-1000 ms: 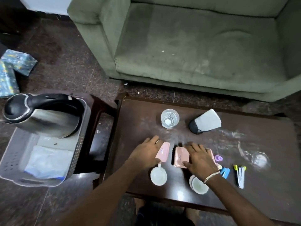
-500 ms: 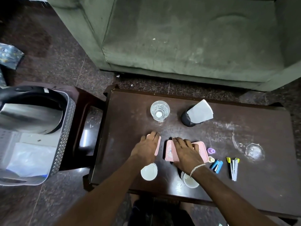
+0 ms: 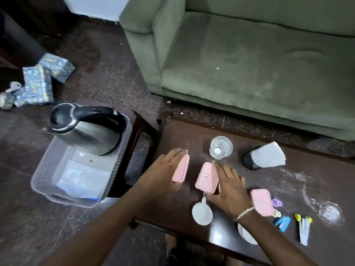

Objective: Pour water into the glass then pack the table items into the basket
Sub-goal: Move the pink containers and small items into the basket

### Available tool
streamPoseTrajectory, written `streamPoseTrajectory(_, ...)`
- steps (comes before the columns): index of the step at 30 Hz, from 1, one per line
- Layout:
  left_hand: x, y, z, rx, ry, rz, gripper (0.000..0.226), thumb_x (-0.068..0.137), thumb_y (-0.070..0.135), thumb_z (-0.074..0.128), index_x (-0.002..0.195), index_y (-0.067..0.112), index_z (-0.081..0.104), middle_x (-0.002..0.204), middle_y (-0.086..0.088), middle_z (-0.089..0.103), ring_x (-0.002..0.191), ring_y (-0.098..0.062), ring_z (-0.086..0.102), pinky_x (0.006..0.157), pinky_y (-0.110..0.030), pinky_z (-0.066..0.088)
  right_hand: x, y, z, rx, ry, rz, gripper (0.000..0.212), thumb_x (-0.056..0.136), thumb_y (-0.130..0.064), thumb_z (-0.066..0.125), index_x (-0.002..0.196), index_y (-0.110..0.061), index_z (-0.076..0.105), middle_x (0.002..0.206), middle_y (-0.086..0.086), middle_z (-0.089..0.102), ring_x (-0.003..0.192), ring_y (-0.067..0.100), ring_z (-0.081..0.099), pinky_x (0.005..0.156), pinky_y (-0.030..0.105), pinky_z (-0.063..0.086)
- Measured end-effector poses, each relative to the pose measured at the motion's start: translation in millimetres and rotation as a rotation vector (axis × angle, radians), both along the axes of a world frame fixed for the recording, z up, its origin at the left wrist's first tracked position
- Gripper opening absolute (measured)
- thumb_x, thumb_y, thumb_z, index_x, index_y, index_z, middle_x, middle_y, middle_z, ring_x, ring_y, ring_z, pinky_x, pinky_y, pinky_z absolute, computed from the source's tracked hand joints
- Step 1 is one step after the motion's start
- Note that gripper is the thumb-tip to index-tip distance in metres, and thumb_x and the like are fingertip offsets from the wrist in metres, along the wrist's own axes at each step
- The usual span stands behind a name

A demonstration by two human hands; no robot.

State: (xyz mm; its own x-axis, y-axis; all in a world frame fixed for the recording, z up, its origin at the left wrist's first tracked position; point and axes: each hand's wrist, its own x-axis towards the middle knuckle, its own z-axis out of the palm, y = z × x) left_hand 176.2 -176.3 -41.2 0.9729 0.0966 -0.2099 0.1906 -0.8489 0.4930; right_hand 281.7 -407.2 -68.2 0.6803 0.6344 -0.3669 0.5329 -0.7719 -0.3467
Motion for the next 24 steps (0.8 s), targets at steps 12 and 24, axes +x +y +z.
streamPoseTrajectory(12, -167.3, 188.1, 73.2, 0.127, 0.151, 0.186, 0.102, 0.068, 0.032, 0.086, 0.155, 0.027, 0.035, 0.158, 0.011, 0.035, 0.135, -0.022, 0.052, 0.109, -0.033, 0.046, -116.1, 202.8, 54.8, 0.347, 0.071, 0.157, 0.101, 0.058, -0.068, 0.063, 0.148, -0.033, 0.033, 0.145, -0.013, 0.042, 0.126, 0.017, 0.039, 0.093, 0.041, 0.036)
streamPoseTrajectory(24, -212.6, 247.9, -2.0, 0.154, 0.421, 0.236, 0.111, 0.067, 0.033, 0.092, 0.159, 0.031, 0.03, 0.157, 0.001, 0.034, 0.128, -0.029, 0.056, 0.104, -0.039, 0.05, -196.9, 304.3, 1.9, 0.181, 0.002, 0.301, 0.104, 0.067, -0.082, 0.027, 0.141, -0.012, 0.045, 0.137, 0.002, 0.053, 0.152, 0.03, 0.022, 0.11, 0.058, 0.021)
